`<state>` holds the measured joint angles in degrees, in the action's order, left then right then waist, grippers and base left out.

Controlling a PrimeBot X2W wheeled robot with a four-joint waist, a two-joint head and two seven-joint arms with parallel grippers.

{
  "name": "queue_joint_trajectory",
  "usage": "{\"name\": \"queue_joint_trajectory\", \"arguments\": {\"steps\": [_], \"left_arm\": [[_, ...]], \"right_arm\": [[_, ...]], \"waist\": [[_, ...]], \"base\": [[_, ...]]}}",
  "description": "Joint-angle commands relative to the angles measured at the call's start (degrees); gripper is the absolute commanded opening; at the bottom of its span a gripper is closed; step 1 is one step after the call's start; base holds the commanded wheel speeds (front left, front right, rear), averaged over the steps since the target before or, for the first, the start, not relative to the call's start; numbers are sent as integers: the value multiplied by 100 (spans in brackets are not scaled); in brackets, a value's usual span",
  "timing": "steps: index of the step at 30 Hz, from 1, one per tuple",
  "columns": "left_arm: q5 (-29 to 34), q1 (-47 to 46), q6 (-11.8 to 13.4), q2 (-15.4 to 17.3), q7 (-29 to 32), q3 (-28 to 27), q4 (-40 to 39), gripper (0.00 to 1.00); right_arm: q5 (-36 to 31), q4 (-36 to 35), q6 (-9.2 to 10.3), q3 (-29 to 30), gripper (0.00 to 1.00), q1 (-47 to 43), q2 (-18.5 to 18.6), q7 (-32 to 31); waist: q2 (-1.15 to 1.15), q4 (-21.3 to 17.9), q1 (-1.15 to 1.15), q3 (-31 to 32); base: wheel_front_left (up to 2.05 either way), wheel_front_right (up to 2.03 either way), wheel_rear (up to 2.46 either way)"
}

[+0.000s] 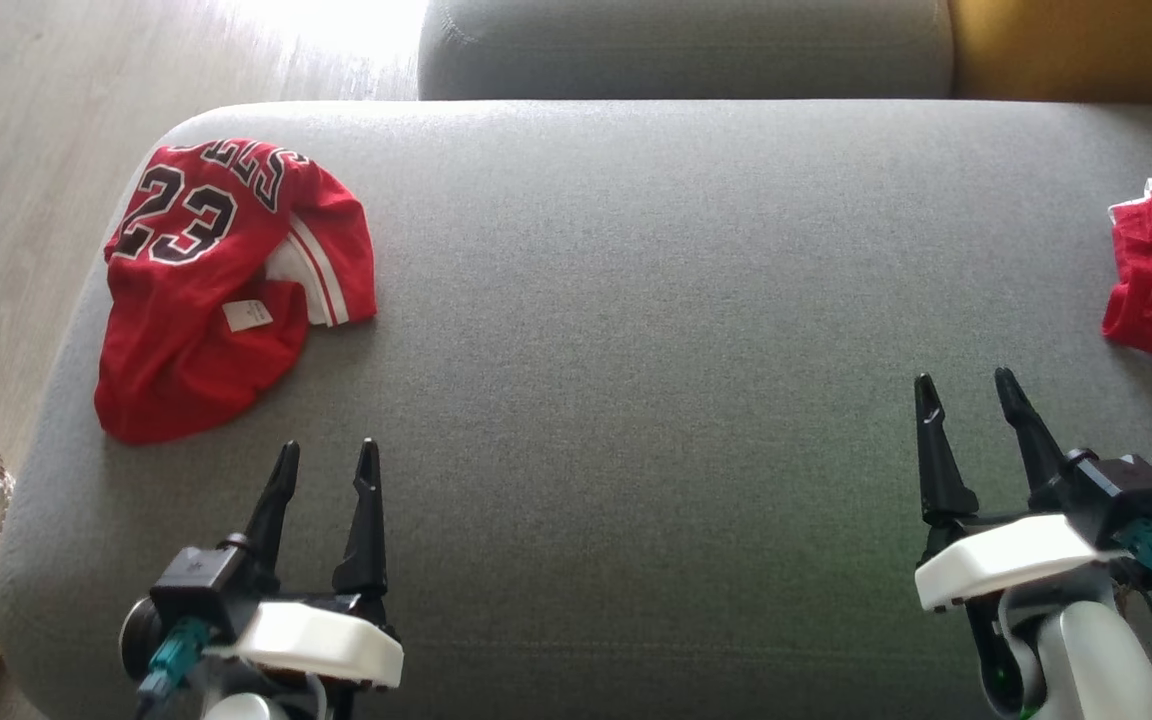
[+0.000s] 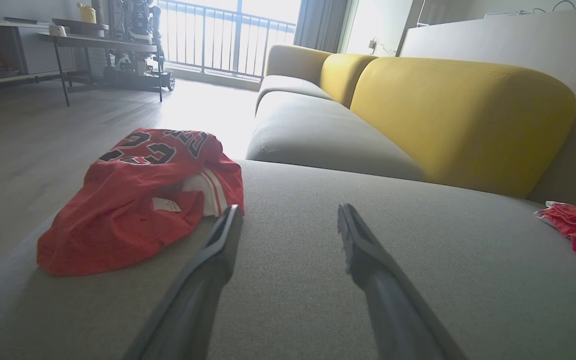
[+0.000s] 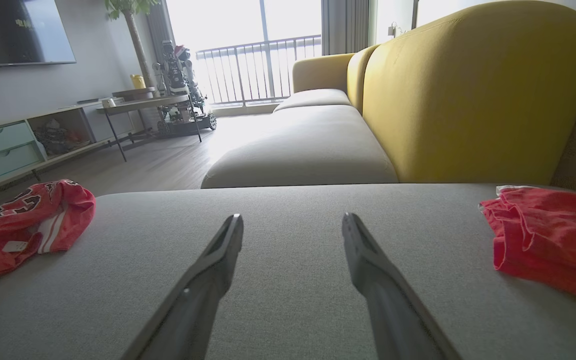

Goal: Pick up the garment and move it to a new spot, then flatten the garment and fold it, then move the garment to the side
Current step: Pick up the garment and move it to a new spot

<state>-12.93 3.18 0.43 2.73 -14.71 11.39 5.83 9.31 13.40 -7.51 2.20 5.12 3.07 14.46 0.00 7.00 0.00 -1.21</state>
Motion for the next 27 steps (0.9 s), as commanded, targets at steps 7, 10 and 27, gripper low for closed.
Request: {"name": "queue_joint_trajectory", "arguments": {"steps": [7, 10, 27], "left_arm": [[-20, -247, -27, 15, -29, -148, -147, 100], [-19, -270, -31, 15, -29, -130, -160, 100], [289, 1, -121, 15, -29, -378, -388, 100]], "right_arm": [[1, -184, 2, -89, 100, 124, -19, 53], [8, -205, 2, -89, 100, 106, -19, 53], [120, -322, 2, -521, 100, -63, -19, 53]], "waist": [[0, 58, 0, 46], [0, 169, 0, 53], [0, 1670, 0, 269]], "base": [[0, 0, 0], [0, 0, 0], [0, 0, 0]]}}
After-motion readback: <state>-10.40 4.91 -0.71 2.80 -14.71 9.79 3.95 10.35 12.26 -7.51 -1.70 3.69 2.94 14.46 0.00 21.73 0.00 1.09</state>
